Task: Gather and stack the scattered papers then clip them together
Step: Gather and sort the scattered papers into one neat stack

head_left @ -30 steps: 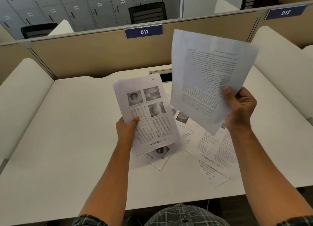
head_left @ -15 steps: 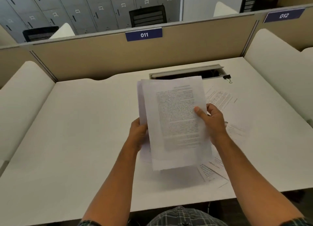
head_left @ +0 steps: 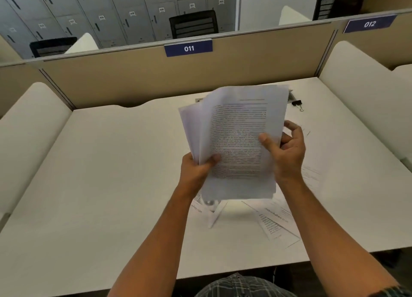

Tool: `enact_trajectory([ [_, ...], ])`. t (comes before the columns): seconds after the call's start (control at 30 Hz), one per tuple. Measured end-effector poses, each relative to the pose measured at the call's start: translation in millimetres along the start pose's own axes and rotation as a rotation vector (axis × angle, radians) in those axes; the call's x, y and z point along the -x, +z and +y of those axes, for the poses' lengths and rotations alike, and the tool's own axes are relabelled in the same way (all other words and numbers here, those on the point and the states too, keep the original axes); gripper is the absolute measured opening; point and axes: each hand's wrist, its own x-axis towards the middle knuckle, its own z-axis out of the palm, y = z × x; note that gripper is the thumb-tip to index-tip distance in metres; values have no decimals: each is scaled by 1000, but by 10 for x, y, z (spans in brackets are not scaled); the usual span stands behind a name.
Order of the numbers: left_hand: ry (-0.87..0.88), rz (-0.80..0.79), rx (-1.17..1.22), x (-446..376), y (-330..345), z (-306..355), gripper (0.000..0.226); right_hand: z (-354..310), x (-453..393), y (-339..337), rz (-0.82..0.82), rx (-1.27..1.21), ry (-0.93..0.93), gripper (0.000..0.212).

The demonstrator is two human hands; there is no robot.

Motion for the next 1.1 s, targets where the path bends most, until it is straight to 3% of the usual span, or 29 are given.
enact_trajectory([
  [0.13,20,-89,94,14,-39,8,20,109,-33,-247,-276,-136,74,69],
  [0.27,-61,-89,55,64,-28,-160,17,303,121,-308,-391,-32,226,69],
  [0.37,-54,-67,-22,56,-72,-325,22,389,188,-260,-265,-26,228,53],
  [0.47,-42,73,-212,0,-167,-513,31,364,138,-243,-44,30,266,39],
  [0.57,-168,174,-646,-57,-307,-707,58,367,22,-347,119,47,305,47],
  [0.67,-378,78,-1049,-5,-356,-857,100,360,-42,-466,226,16,292,50],
  [0.73,-392,49,-1219,57,-335,-946,107,358,-34,-535,263,-15,297,49],
  [0.83,-378,82,-1282,56,-312,-996,112,366,-22,-631,300,-23,311,48],
  [1.0,-502,105,-1282,-17,-428,-935,139,367,-23,-725,344,-13,304,43],
  [1.1,-484,60,-1328,-49,-460,-899,130,386,-18,-748,335,0,297,39],
])
